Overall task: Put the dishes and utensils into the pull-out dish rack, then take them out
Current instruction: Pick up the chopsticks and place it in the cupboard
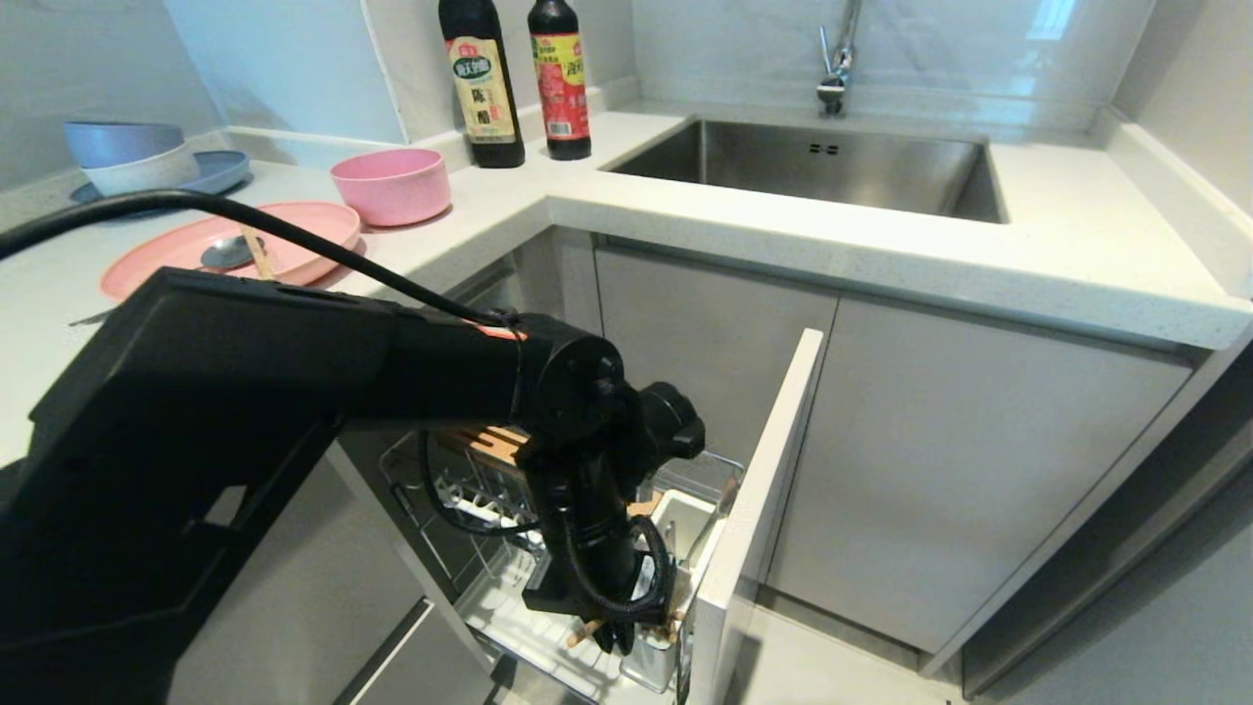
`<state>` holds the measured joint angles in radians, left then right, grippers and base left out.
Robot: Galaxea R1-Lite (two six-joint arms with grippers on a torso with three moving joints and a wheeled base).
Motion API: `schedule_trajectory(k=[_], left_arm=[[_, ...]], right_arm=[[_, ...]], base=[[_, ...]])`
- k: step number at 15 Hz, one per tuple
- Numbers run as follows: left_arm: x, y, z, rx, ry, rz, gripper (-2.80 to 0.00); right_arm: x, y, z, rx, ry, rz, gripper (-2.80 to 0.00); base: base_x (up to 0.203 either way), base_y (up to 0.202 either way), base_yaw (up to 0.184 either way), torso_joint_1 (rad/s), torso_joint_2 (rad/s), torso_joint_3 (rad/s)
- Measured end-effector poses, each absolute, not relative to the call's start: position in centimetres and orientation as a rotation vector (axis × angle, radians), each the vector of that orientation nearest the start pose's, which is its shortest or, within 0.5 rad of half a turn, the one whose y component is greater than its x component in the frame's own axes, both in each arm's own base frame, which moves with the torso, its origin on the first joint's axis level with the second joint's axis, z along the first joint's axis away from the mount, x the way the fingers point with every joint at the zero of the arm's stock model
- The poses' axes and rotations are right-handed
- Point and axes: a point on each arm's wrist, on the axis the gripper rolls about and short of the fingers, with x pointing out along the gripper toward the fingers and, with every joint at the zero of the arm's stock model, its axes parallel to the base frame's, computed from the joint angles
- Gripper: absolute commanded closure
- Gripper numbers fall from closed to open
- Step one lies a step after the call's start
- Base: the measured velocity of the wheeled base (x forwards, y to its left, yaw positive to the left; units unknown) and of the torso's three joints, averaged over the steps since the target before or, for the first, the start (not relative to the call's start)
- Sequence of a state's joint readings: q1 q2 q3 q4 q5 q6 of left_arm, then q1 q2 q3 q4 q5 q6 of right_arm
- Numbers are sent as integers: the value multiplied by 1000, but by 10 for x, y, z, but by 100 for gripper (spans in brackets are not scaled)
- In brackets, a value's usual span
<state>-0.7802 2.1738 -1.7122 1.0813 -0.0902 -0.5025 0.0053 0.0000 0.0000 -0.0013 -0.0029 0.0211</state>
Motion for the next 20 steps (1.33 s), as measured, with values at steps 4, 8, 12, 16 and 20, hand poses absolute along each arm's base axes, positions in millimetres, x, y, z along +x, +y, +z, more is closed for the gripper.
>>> schedule_trajectory(k=[4, 8, 12, 16, 20], left_arm=[[266, -260, 127, 141, 1599, -290, 0], [276, -262, 114, 142, 1615, -274, 0], [285, -263, 105, 137, 1623, -261, 0], [288, -265, 98, 144, 1638, -252, 0], [287, -263, 106, 137, 1622, -259, -280]], right_arm=[[-23, 0, 76, 21, -1, 3, 0], [-23, 0, 76, 21, -1, 3, 0], [-23, 0, 76, 21, -1, 3, 0], [-23, 0, 76, 21, -1, 3, 0], [-23, 0, 76, 21, -1, 3, 0]], base=[[0, 0, 0, 0, 0, 0], [0, 0, 0, 0, 0, 0], [0, 0, 0, 0, 0, 0], [0, 0, 0, 0, 0, 0], [0, 0, 0, 0, 0, 0]])
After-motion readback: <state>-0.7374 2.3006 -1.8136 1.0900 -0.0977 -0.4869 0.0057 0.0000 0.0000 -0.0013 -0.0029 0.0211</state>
